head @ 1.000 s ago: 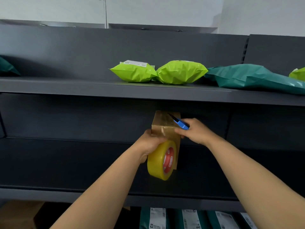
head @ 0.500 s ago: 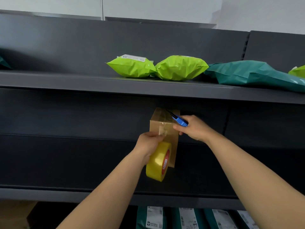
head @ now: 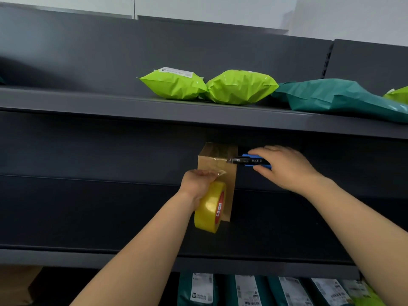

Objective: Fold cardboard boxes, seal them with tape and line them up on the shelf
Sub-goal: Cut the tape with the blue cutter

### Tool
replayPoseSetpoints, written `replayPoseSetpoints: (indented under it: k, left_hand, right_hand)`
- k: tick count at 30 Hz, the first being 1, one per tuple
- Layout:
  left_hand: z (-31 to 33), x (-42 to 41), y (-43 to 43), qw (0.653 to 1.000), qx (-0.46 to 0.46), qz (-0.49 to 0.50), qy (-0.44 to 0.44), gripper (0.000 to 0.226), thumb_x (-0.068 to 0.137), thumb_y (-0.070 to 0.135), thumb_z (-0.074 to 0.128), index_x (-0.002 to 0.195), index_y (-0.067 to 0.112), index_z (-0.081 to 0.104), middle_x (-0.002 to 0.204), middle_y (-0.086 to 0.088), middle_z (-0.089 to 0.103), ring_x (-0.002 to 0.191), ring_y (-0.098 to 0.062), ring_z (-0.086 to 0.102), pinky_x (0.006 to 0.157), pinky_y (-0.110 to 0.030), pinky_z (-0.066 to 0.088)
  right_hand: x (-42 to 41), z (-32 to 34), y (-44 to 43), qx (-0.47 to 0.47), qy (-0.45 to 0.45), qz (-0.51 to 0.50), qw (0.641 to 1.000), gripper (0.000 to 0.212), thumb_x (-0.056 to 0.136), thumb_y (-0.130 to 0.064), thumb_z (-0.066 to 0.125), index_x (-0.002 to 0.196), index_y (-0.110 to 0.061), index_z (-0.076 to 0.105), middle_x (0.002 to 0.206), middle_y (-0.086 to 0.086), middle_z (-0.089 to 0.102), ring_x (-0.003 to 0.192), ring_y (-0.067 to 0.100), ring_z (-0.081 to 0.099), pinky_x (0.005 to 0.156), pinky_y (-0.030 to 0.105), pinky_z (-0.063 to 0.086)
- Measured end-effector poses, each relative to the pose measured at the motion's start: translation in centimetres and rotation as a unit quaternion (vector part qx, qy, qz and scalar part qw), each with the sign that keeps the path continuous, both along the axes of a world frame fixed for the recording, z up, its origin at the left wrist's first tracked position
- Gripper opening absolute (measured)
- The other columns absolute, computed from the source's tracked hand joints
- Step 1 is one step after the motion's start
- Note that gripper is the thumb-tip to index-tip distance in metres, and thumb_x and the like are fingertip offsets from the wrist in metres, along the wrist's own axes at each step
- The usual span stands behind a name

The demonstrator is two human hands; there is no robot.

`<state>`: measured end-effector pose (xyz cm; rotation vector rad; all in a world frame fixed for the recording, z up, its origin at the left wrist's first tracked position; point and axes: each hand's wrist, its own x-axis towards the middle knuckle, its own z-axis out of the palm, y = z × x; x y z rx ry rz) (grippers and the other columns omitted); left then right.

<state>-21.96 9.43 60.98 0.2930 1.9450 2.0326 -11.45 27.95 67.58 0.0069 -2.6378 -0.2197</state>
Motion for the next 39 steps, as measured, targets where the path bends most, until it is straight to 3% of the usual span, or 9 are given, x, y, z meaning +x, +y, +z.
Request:
replayPoseSetpoints:
  k: [3, 8, 13, 17, 25, 28, 32, 35, 39]
  left_hand:
    - [0.1, 0.0, 0.0, 1.0, -0.004, -0.005, -0.002, 0.032, 0.086, 0.026, 0.074, 0.113, 0.011, 0.063, 0.11, -0.009, 0.067, 0.104, -0.027, 0.064, 0.098, -0.047, 0.05]
    - [0.2, 0.0, 0.0, 1.0, -0.005, -0.009, -0.008, 0.034, 0.085, 0.025, 0.074, 0.113, 0.01, 0.063, 0.104, -0.007, 0.066, 0.104, -0.027, 0.063, 0.098, -0.046, 0.05]
    - [0.3, 0.0, -0.1, 1.0, -0.006, -0.005, -0.005, 0.031, 0.084, 0.024, 0.076, 0.11, 0.01, 0.065, 0.105, -0.008, 0.068, 0.103, -0.027, 0.063, 0.098, -0.046, 0.05]
    - [0.4, -0.2, -0.1, 1.0, -0.008, -0.012, -0.008, 0.038, 0.084, 0.025, 0.076, 0.116, 0.009, 0.064, 0.106, -0.01, 0.067, 0.099, -0.028, 0.065, 0.093, -0.045, 0.053]
    - [0.5, -0.3, -0.2, 1.0, -0.009, -0.022, -0.005, 0.032, 0.09, 0.02, 0.069, 0.119, 0.007, 0.062, 0.103, -0.011, 0.067, 0.095, -0.027, 0.066, 0.083, -0.041, 0.055]
    - [0.5, -0.5, -0.4, 1.0, -0.004, -0.022, -0.002, 0.027, 0.092, 0.018, 0.066, 0.116, 0.005, 0.063, 0.1, -0.011, 0.068, 0.089, -0.024, 0.066, 0.073, -0.035, 0.055]
    - [0.3, -0.6, -0.5, 1.0, -0.015, -0.012, 0.01, 0.029, 0.092, 0.021, 0.066, 0.118, 0.008, 0.063, 0.106, -0.011, 0.067, 0.1, -0.027, 0.064, 0.093, -0.044, 0.053]
    - [0.1, -0.7, -0.4, 0.999, -0.022, -0.01, 0.021, 0.03, 0.091, 0.024, 0.068, 0.117, 0.009, 0.064, 0.109, -0.011, 0.067, 0.102, -0.027, 0.064, 0.094, -0.045, 0.052]
    - [-0.3, -0.8, -0.1, 0.999, -0.033, 0.003, 0.041, 0.03, 0.089, 0.028, 0.07, 0.112, 0.01, 0.066, 0.102, -0.007, 0.067, 0.097, -0.024, 0.064, 0.09, -0.04, 0.053]
  right_hand:
    - [0.0, -0.6, -0.1, 0.093, 0.037, 0.017, 0.995, 0.041, 0.091, -0.031, 0.061, 0.131, -0.027, 0.057, 0.113, 0.0, 0.066, 0.103, 0.026, 0.061, 0.087, 0.037, 0.044]
    - [-0.9, -1.0, -0.5, 0.206, 0.092, -0.002, 0.974, 0.041, 0.072, -0.023, 0.081, 0.111, -0.02, 0.07, 0.082, 0.005, 0.069, 0.072, 0.028, 0.064, 0.066, 0.034, 0.048]
    - [-1.5, -1.3, -1.4, 0.258, 0.093, -0.024, 0.961, 0.044, 0.06, -0.02, 0.088, 0.101, -0.022, 0.072, 0.074, 0.002, 0.066, 0.065, 0.024, 0.061, 0.06, 0.03, 0.044]
    - [-1.3, -1.0, -2.2, 0.26, 0.068, -0.034, 0.963, 0.038, 0.068, -0.021, 0.084, 0.103, -0.022, 0.071, 0.078, 0.003, 0.067, 0.069, 0.024, 0.062, 0.063, 0.031, 0.044]
    - [-1.1, -0.6, -3.4, 0.257, -0.001, -0.04, 0.966, 0.029, 0.095, -0.026, 0.053, 0.124, -0.023, 0.054, 0.112, 0.003, 0.062, 0.102, 0.024, 0.058, 0.082, 0.034, 0.039]
    - [-0.4, -1.7, -3.0, 0.186, -0.025, -0.046, 0.981, 0.034, 0.098, -0.032, 0.047, 0.131, -0.026, 0.05, 0.119, 0.0, 0.06, 0.107, 0.021, 0.057, 0.087, 0.034, 0.04]
    - [1.2, -0.4, -1.4, -0.023, -0.007, -0.081, 0.996, 0.034, 0.095, -0.041, 0.043, 0.128, -0.034, 0.049, 0.117, -0.003, 0.061, 0.101, 0.021, 0.059, 0.075, 0.032, 0.042]
    - [0.3, -0.1, -1.1, -0.198, -0.016, -0.1, 0.975, 0.03, 0.096, -0.046, 0.042, 0.121, -0.036, 0.056, 0.11, 0.0, 0.061, 0.092, 0.021, 0.057, 0.069, 0.032, 0.041]
    - [-2.7, -0.8, -3.3, -0.285, 0.004, -0.059, 0.957, 0.04, 0.091, -0.053, 0.052, 0.123, -0.03, 0.061, 0.12, 0.004, 0.049, 0.101, 0.023, 0.056, 0.086, 0.035, 0.048]
